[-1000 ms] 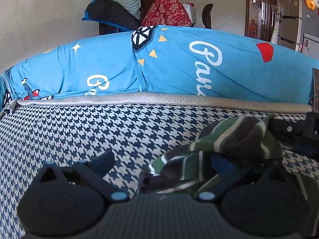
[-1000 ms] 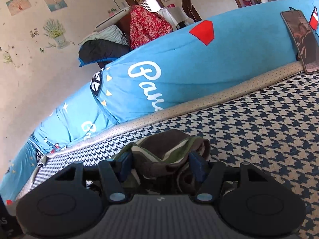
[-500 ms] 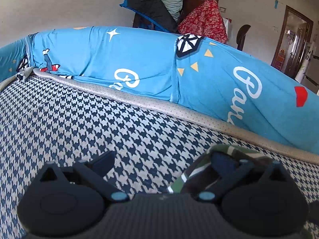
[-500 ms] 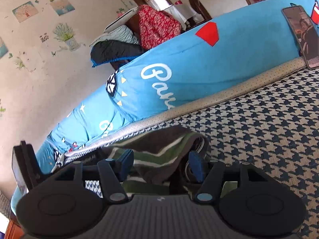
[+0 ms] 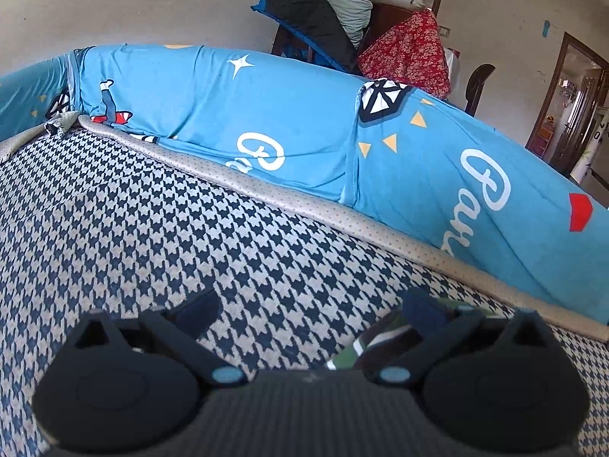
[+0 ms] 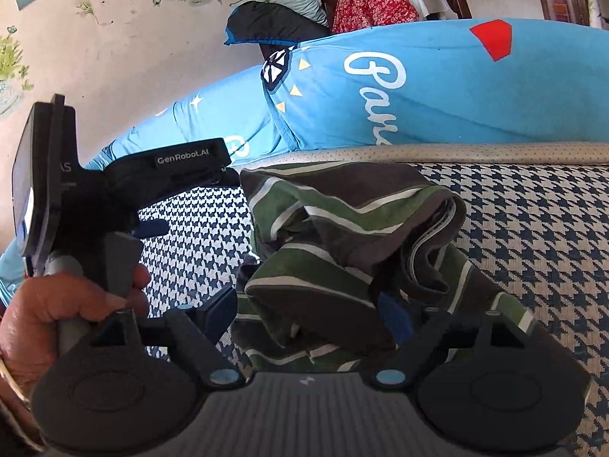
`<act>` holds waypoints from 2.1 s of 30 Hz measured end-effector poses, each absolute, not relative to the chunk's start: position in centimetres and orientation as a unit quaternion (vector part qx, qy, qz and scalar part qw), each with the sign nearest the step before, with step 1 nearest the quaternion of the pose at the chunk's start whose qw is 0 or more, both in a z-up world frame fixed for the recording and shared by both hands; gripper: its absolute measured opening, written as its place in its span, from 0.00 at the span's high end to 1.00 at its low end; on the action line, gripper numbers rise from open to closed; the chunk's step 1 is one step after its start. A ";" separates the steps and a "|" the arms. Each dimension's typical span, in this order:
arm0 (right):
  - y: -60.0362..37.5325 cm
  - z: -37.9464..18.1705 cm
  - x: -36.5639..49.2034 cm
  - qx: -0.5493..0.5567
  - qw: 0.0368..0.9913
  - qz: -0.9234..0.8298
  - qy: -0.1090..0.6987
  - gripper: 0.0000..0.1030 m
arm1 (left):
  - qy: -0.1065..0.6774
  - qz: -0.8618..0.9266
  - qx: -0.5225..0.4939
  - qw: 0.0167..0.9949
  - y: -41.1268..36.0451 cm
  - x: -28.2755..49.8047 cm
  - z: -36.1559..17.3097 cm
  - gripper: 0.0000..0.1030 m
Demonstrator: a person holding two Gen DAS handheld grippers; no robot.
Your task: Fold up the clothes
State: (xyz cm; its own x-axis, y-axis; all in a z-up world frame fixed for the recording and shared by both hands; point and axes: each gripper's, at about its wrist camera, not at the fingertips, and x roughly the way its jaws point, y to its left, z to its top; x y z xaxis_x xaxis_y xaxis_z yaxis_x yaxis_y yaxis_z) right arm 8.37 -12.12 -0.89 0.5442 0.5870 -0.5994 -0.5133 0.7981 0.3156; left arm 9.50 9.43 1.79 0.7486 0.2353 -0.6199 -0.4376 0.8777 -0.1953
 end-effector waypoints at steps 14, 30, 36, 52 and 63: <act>-9.7 -1.7 7.8 0.022 0.888 0.304 0.344 0.21 | 0.307 0.173 -0.143 0.925 8.4 9.0 1.8 0.00; -9.8 -2.1 8.3 0.021 0.893 0.293 0.342 0.50 | 0.306 0.176 -0.139 0.925 8.3 9.0 1.8 0.00; -10.3 -1.6 8.6 0.017 0.903 0.273 0.331 0.87 | 0.304 0.177 -0.139 0.926 8.3 9.0 1.9 0.00; -24.8 2.7 12.9 0.185 0.955 -0.004 0.230 0.78 | 0.307 0.163 -0.129 0.929 7.1 9.2 2.0 0.00; -25.0 -0.2 12.7 0.166 0.927 0.085 0.326 0.46 | 0.321 0.089 -0.078 0.940 3.0 9.1 1.7 0.00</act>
